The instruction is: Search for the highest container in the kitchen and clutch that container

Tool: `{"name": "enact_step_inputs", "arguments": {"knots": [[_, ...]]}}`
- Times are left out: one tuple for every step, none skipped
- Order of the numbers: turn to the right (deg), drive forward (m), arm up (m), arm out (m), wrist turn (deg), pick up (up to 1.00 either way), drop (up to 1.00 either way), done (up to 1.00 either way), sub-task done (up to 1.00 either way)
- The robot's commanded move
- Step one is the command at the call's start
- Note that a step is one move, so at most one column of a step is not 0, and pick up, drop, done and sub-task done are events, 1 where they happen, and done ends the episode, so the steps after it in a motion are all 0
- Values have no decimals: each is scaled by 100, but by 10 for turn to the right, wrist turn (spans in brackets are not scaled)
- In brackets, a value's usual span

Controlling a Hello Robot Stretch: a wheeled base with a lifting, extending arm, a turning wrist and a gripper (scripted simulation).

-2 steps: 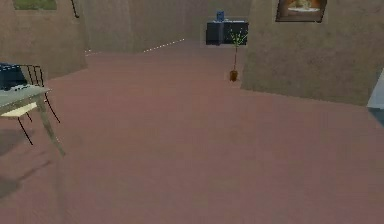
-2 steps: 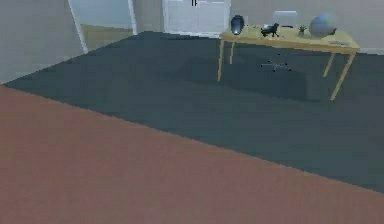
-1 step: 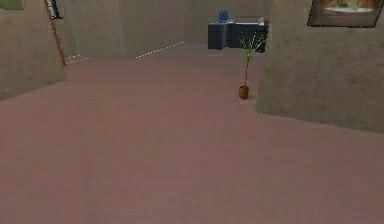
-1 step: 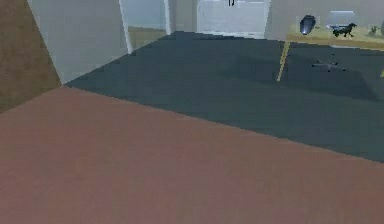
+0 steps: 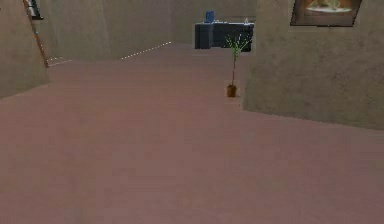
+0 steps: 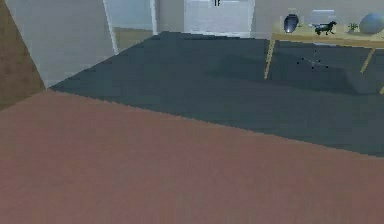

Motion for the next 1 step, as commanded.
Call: {"name": "enact_step_inputs", "arguments": {"knots": [[0,100,0,0,0,0,0,0,0]]}}
